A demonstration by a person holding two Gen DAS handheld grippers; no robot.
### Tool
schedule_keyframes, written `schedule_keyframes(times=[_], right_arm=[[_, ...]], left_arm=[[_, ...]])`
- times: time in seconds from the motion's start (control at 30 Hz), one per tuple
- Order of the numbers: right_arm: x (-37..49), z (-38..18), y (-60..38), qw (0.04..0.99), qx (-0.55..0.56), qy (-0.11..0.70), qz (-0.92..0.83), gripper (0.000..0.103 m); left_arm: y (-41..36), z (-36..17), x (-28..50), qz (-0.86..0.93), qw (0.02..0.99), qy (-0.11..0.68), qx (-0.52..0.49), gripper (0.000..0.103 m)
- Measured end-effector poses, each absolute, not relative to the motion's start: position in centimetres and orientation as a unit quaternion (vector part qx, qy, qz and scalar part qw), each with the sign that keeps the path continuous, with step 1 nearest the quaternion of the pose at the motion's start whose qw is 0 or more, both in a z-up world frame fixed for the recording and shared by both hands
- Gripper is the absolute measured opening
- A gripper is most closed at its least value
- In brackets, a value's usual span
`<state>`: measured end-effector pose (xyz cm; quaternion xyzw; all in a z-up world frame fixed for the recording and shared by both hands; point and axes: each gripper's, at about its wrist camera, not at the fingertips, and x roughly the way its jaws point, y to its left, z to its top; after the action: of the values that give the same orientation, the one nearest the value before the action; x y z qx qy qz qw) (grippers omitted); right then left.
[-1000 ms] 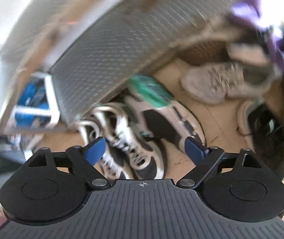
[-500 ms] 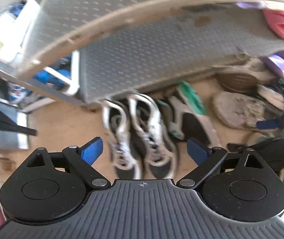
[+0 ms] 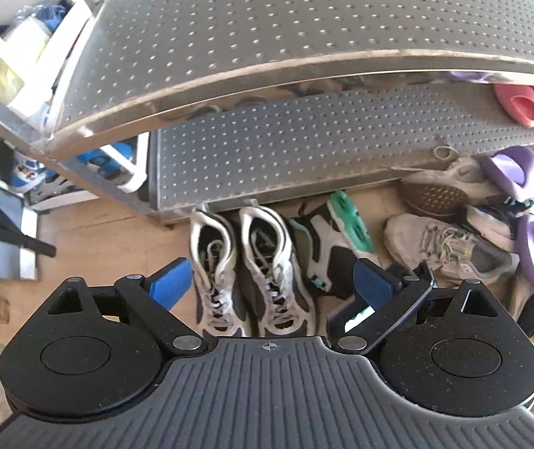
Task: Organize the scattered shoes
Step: 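Grasp the black teal-lined sneaker with the right tool, lower it beside the others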
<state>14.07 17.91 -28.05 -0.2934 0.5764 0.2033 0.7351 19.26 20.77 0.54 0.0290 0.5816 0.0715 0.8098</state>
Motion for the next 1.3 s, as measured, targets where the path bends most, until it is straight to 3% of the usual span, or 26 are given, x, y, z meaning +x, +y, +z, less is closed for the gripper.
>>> schedule_keyframes(times=[0.07, 0.17, 0.23, 0.3, 0.33, 0.47, 0.6, 0.63, 0.77, 0.87, 0.93, 1.07, 1.17, 1.3], right_arm=[[14.6, -27.1, 17.0, 0.748, -0.237, 0.587, 0.199, 0.055], [17.1, -25.0, 12.5, 0.756, -0.013, 0.62, 0.209, 0.055], [18.5, -25.0, 8.1, 0.723, 0.164, 0.628, 0.236, 0.055], [18.9, -27.6, 4.9, 0.661, 0.245, 0.673, 0.222, 0.06], [18.8, -28.4, 3.9, 0.647, 0.239, 0.694, 0.204, 0.065], [17.6, -27.4, 2.7, 0.681, 0.091, 0.71, 0.158, 0.068], [17.6, -23.3, 1.8, 0.72, 0.104, 0.663, 0.178, 0.073], [17.8, -22.6, 1.9, 0.73, 0.103, 0.651, 0.182, 0.07], [19.8, -20.3, 2.9, 0.753, 0.087, 0.627, 0.182, 0.039], [21.2, -21.4, 4.0, 0.736, 0.052, 0.644, 0.202, 0.038], [21.9, -21.9, 4.7, 0.723, 0.021, 0.655, 0.218, 0.039], [19.9, -23.1, 6.9, 0.704, -0.141, 0.638, 0.278, 0.068], [18.7, -24.5, 7.2, 0.703, -0.179, 0.622, 0.294, 0.076], [18.1, -27.6, 7.9, 0.677, -0.196, 0.652, 0.28, 0.078]], left_arm=[[20.7, 0.6, 19.2, 0.072, 0.81, 0.581, 0.03, 0.097], [20.4, 0.8, 19.2, 0.065, 0.814, 0.577, 0.03, 0.097], [20.2, 0.8, 19.3, 0.065, 0.814, 0.577, 0.031, 0.097], [20.1, 0.7, 19.4, 0.066, 0.813, 0.578, 0.033, 0.097], [19.9, 0.6, 19.5, 0.066, 0.812, 0.579, 0.037, 0.097], [19.6, 0.7, 19.7, 0.066, 0.813, 0.577, 0.039, 0.097], [19.1, 0.7, 19.7, 0.062, 0.814, 0.576, 0.041, 0.097], [19.1, 0.7, 19.7, 0.062, 0.814, 0.576, 0.042, 0.097], [19.0, 0.6, 19.8, 0.061, 0.813, 0.577, 0.043, 0.097], [19.1, 0.7, 19.8, 0.065, 0.814, 0.575, 0.042, 0.097], [19.3, 0.8, 19.9, 0.066, 0.815, 0.574, 0.039, 0.097], [19.4, 0.9, 19.9, 0.064, 0.815, 0.574, 0.034, 0.097], [19.4, 1.0, 19.9, 0.062, 0.817, 0.573, 0.032, 0.097], [19.5, 0.9, 19.9, 0.062, 0.815, 0.575, 0.029, 0.097]])
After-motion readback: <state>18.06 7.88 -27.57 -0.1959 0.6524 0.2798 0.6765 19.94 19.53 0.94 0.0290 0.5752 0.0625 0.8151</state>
